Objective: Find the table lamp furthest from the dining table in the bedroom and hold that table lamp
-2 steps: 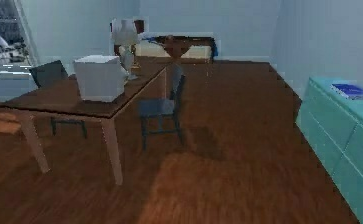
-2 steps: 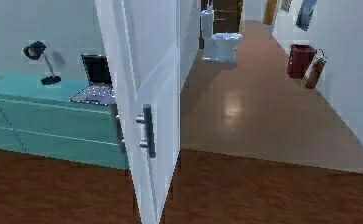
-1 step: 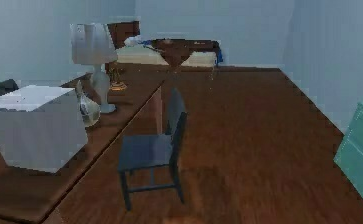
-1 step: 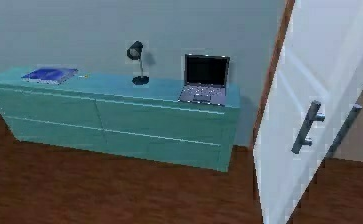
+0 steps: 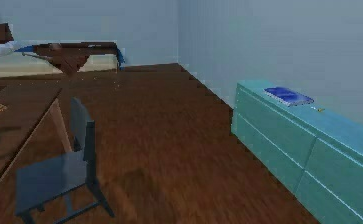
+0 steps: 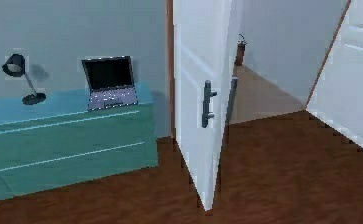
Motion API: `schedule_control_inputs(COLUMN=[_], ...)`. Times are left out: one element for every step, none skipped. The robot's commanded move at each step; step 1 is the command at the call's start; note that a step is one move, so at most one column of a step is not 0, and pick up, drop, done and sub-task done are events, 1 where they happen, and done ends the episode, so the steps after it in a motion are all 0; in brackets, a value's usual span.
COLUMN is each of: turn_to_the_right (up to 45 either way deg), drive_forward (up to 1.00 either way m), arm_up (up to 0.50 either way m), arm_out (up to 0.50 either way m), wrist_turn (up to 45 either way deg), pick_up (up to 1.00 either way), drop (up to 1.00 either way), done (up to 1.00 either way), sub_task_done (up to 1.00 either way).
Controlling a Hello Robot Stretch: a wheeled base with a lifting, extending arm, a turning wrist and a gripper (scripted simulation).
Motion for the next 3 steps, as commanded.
schedule_control_inputs(turn_to_the_right=[0.0,-45.0,45.0], drive_forward=[0.70,0.00,0.00], arm_up=[0.00,0.00,0.00], arm_out=[0.00,0.00,0.00], wrist_turn=[0.0,0.0,0.0], pick_up=[0.00,0.00,0.00], drop=[0.00,0.00,0.00], done=[0.00,0.00,0.00], sub_task_done=[0.00,0.00,0.00])
